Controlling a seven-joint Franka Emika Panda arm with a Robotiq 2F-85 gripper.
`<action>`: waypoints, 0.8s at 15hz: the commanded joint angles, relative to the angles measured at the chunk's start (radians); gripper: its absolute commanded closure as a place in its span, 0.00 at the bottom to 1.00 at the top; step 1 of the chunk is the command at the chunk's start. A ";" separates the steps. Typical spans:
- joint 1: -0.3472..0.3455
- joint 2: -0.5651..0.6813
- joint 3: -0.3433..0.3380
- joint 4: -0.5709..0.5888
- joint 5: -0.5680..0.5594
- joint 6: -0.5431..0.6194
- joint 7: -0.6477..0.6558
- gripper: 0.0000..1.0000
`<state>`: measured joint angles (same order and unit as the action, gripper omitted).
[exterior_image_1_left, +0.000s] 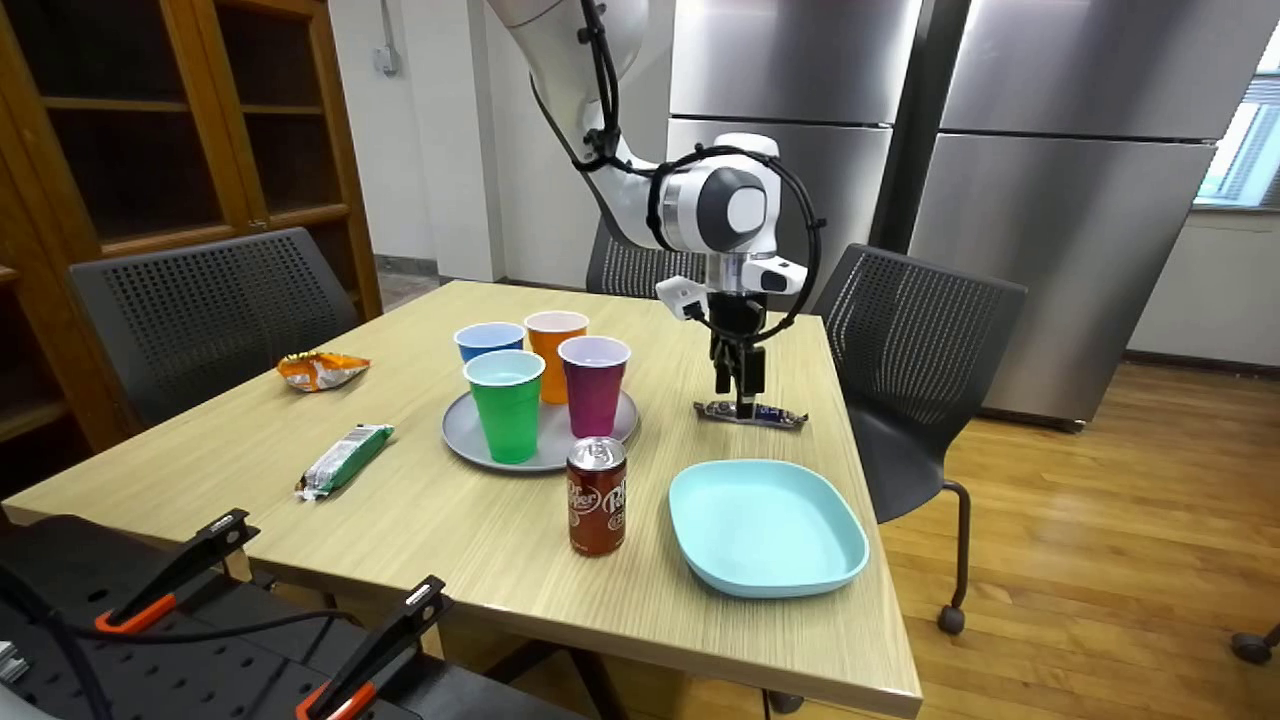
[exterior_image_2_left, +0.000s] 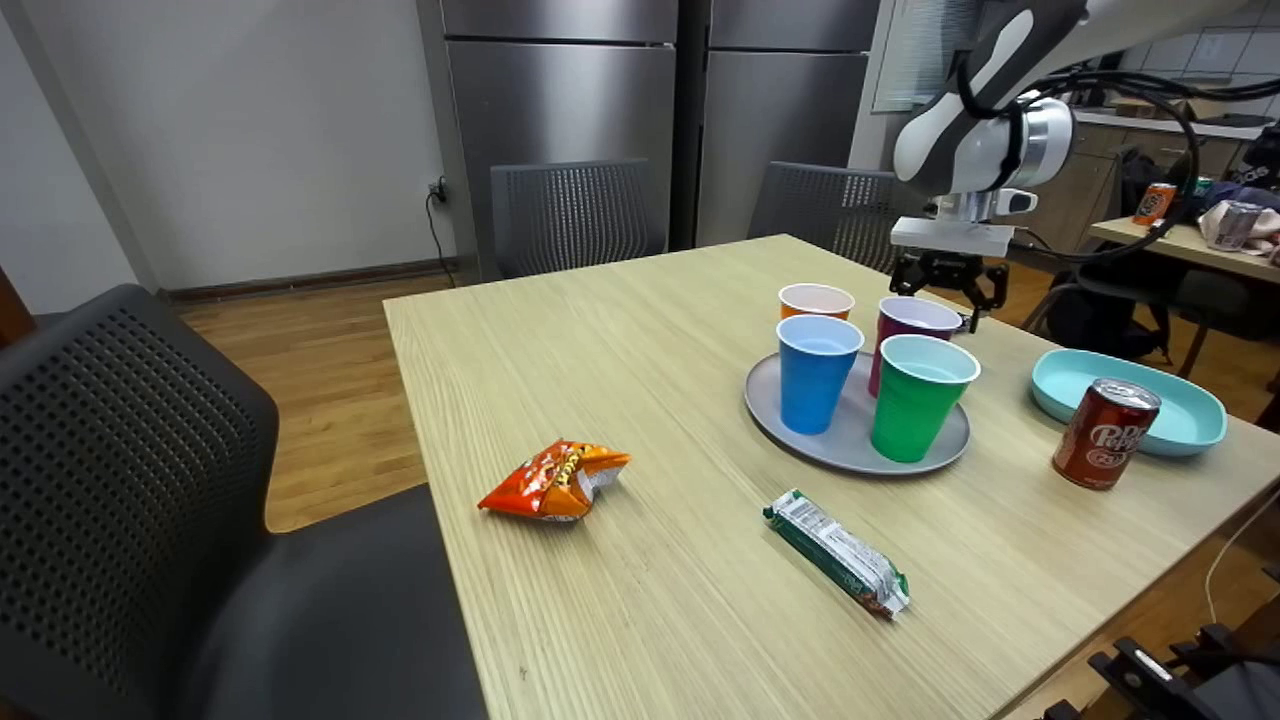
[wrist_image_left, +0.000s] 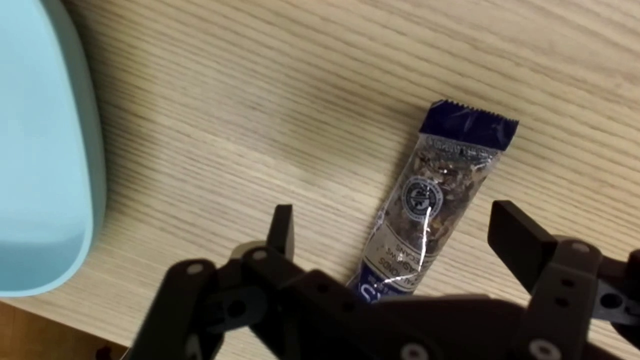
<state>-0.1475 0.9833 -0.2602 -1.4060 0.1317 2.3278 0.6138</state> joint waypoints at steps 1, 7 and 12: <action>-0.011 0.036 0.000 0.072 0.007 -0.057 0.031 0.00; -0.014 0.048 0.000 0.088 0.003 -0.067 0.035 0.28; -0.013 0.048 0.001 0.091 0.002 -0.065 0.034 0.56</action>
<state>-0.1547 1.0159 -0.2604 -1.3594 0.1317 2.3031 0.6275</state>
